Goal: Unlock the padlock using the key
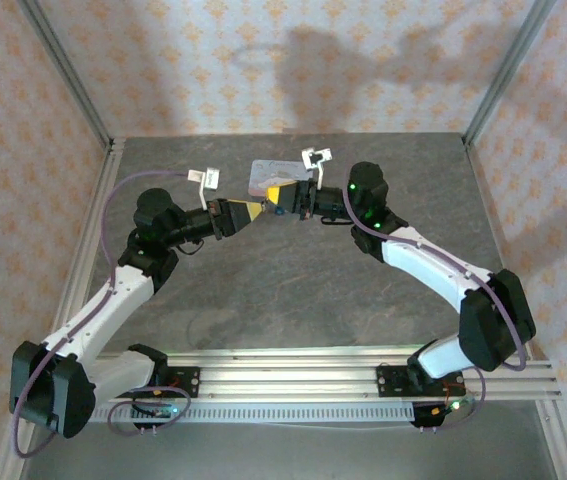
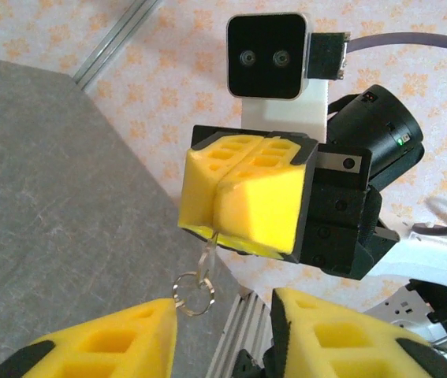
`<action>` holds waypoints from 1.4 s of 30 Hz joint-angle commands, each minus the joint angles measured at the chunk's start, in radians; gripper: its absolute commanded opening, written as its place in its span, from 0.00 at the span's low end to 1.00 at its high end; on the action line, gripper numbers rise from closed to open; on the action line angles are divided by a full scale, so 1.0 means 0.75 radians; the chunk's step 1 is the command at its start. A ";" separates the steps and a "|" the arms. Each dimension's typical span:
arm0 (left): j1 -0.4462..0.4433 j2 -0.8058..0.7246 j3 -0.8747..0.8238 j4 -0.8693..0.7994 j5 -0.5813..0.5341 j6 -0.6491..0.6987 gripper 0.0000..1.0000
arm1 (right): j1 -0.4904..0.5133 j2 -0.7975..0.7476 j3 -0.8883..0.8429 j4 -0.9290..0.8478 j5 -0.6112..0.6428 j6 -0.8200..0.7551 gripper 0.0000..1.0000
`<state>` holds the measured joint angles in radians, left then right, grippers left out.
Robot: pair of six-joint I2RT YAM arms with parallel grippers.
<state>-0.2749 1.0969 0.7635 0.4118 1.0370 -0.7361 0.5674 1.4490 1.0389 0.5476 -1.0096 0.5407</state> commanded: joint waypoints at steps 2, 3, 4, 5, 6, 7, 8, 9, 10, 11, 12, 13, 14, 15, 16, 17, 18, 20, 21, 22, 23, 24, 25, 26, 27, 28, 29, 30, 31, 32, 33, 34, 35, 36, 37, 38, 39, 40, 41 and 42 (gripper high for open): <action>0.004 0.013 0.003 0.057 0.014 -0.002 0.42 | -0.004 -0.007 0.006 0.110 -0.005 0.029 0.00; 0.005 0.019 0.005 0.068 0.018 -0.007 0.42 | -0.003 -0.006 0.006 0.108 -0.009 0.030 0.00; 0.004 0.025 0.008 0.077 0.021 -0.014 0.42 | -0.002 -0.006 0.006 0.109 -0.011 0.033 0.00; 0.004 0.030 0.008 0.091 0.026 -0.023 0.42 | -0.002 -0.005 0.007 0.109 -0.016 0.036 0.00; 0.004 0.036 0.008 0.111 0.028 -0.031 0.42 | 0.000 -0.004 0.008 0.109 -0.017 0.038 0.00; 0.005 0.040 0.008 0.127 0.032 -0.040 0.41 | 0.003 -0.001 0.009 0.108 -0.020 0.040 0.00; 0.004 0.041 0.005 0.140 0.034 -0.050 0.41 | 0.006 0.002 0.011 0.110 -0.022 0.040 0.00; 0.003 0.044 0.007 0.147 0.037 -0.055 0.41 | 0.008 0.003 0.011 0.109 -0.024 0.040 0.00; 0.002 0.045 0.008 0.151 0.040 -0.056 0.41 | 0.010 0.007 0.012 0.107 -0.024 0.038 0.00; -0.001 0.045 0.010 0.153 0.041 -0.055 0.40 | 0.015 0.009 0.014 0.107 -0.026 0.039 0.00; -0.002 0.045 0.012 0.152 0.043 -0.054 0.40 | 0.016 0.009 0.014 0.108 -0.026 0.038 0.00; -0.004 0.044 0.014 0.152 0.044 -0.056 0.39 | 0.020 0.013 0.016 0.108 -0.025 0.036 0.00; -0.006 0.045 0.016 0.151 0.048 -0.055 0.38 | 0.022 0.017 0.017 0.108 -0.025 0.037 0.00; -0.007 0.044 0.019 0.147 0.052 -0.055 0.37 | 0.023 0.021 0.018 0.108 -0.025 0.036 0.00; -0.009 0.043 0.021 0.144 0.053 -0.054 0.36 | 0.026 0.023 0.020 0.109 -0.025 0.036 0.00; -0.010 0.043 0.022 0.141 0.054 -0.050 0.35 | 0.028 0.023 0.022 0.109 -0.024 0.034 0.00; -0.012 0.043 0.025 0.133 0.055 -0.046 0.33 | 0.029 0.024 0.023 0.110 -0.026 0.035 0.00; -0.018 0.041 0.027 0.117 0.054 -0.032 0.30 | 0.034 0.026 0.024 0.109 -0.019 0.034 0.00; -0.020 0.039 0.028 0.108 0.055 -0.027 0.28 | 0.033 0.024 0.024 0.110 -0.018 0.034 0.00; -0.020 0.038 0.028 0.103 0.055 -0.021 0.25 | 0.033 0.025 0.024 0.109 -0.013 0.032 0.00; -0.022 0.035 0.029 0.098 0.055 -0.018 0.24 | 0.033 0.023 0.021 0.110 -0.009 0.033 0.00; -0.022 0.034 0.030 0.090 0.053 -0.014 0.23 | 0.033 0.023 0.018 0.110 -0.001 0.031 0.00; -0.022 0.032 0.031 0.080 0.050 -0.009 0.23 | 0.033 0.019 0.014 0.108 0.006 0.028 0.00; -0.022 0.031 0.031 0.073 0.049 -0.006 0.23 | 0.033 0.015 0.011 0.109 0.016 0.025 0.00; -0.023 0.030 0.029 0.065 0.047 -0.001 0.24 | 0.033 0.011 0.006 0.111 0.024 0.023 0.00; -0.022 0.028 0.029 0.056 0.044 0.003 0.24 | 0.033 0.006 -0.001 0.115 0.034 0.021 0.00; -0.023 0.026 0.028 0.049 0.043 0.006 0.24 | 0.033 0.002 -0.006 0.121 0.042 0.023 0.00; -0.024 0.025 0.025 0.049 0.043 0.006 0.24 | 0.033 -0.004 -0.011 0.124 0.051 0.020 0.00; -0.024 0.022 0.021 0.049 0.041 0.007 0.23 | 0.033 -0.007 -0.015 0.124 0.059 0.017 0.00; -0.023 0.019 0.021 0.048 0.041 0.009 0.22 | 0.033 -0.008 -0.017 0.124 0.064 0.015 0.00; -0.023 0.018 0.019 0.048 0.038 0.011 0.19 | 0.034 -0.009 -0.018 0.125 0.067 0.015 0.00; -0.023 0.018 0.019 0.046 0.039 0.012 0.16 | 0.033 -0.009 -0.019 0.125 0.069 0.017 0.00; -0.023 0.018 0.021 0.042 0.039 0.012 0.14 | 0.034 -0.009 -0.019 0.127 0.070 0.017 0.00; -0.022 0.016 0.021 0.040 0.037 0.016 0.11 | 0.033 -0.009 -0.022 0.131 0.072 0.018 0.00; -0.021 0.016 0.021 0.036 0.035 0.016 0.09 | 0.033 -0.009 -0.023 0.131 0.074 0.017 0.00; -0.022 0.014 0.022 0.034 0.035 0.018 0.06 | 0.033 -0.011 -0.025 0.132 0.075 0.017 0.00; -0.024 0.014 0.022 0.031 0.033 0.019 0.03 | 0.033 -0.011 -0.025 0.131 0.074 0.019 0.00; -0.024 0.012 0.023 0.026 0.031 0.024 0.01 | 0.034 -0.011 -0.025 0.134 0.074 0.020 0.00; -0.022 0.011 0.023 0.024 0.029 0.025 0.00 | 0.033 -0.013 -0.027 0.139 0.074 0.022 0.00; -0.022 0.009 0.023 0.022 0.026 0.028 0.00 | 0.034 -0.010 -0.027 0.138 0.073 0.022 0.00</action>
<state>-0.2817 1.1339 0.7639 0.4301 1.0435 -0.7334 0.5884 1.4647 1.0294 0.5854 -0.9680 0.5652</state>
